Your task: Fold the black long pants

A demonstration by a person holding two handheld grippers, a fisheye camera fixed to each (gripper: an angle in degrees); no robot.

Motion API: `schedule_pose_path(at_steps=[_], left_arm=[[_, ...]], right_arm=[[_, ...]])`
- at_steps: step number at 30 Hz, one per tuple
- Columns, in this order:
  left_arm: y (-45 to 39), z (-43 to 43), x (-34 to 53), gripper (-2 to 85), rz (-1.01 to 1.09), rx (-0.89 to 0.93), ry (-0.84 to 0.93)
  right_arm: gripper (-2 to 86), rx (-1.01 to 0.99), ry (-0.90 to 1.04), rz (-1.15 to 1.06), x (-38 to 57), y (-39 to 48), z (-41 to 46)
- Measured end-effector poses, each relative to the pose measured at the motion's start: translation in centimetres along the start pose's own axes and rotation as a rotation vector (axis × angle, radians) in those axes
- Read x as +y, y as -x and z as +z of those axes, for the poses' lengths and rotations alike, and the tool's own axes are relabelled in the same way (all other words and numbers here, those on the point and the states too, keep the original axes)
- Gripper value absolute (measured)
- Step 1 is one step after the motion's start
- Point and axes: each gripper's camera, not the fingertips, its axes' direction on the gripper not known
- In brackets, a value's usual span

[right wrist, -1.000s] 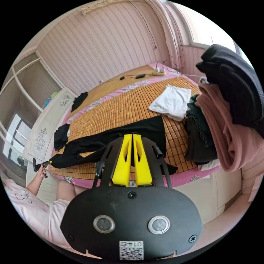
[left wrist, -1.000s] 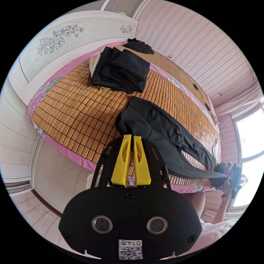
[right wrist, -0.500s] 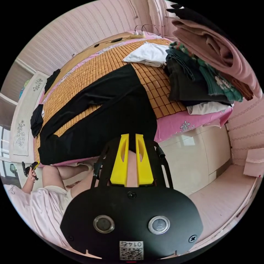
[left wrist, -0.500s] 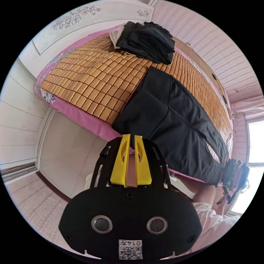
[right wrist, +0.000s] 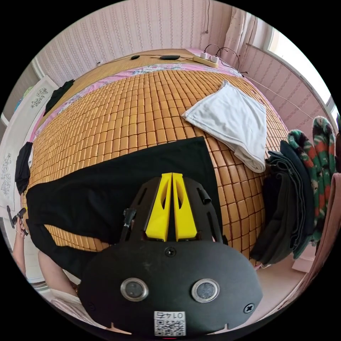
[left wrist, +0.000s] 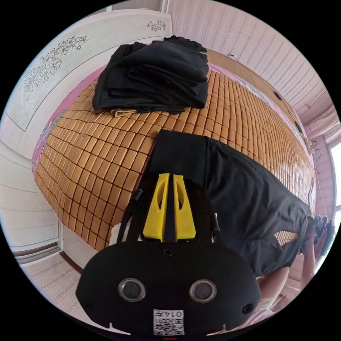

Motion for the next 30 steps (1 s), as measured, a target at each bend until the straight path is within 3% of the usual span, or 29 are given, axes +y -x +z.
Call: schedule_pose_path(at_steps=[7, 15, 20, 23, 26, 30], left_arm=[[-3.6, 1.0, -1.7, -0.9, 0.148, -0.155, -0.026], [-3.9, 2.2, -3.9, -0.9, 0.088, -0.259, -0.028], [-4.0, 2.3, -4.0, -0.8, 0.039, -0.199, -0.028], [-3.8, -0.4, -2.0, -0.8, 0.021, -0.164, -0.171], [-3.9, -3.4, 1.4, -0.8, 0.071, -0.026, -0.272], [-6.3, -4.8, 6.6, -0.8, 0.203, 0.089, -0.214]], right_arm=[[-0.3, 0.021, -0.072, -0.054, -3.2, 2.3, 0.7], [-0.3, 0.080, -0.046, -0.090, -7.5, 5.2, 1.6], [-0.4, 0.019, -0.046, -0.083, -8.6, 5.6, 1.0], [0.1, -0.014, -0.137, -0.130, -6.2, 5.4, -2.4], [3.6, -0.044, -0.099, -0.187, -2.1, 3.8, -4.7], [9.0, -0.030, -0.012, -0.105, 3.9, 0.2, -5.7]])
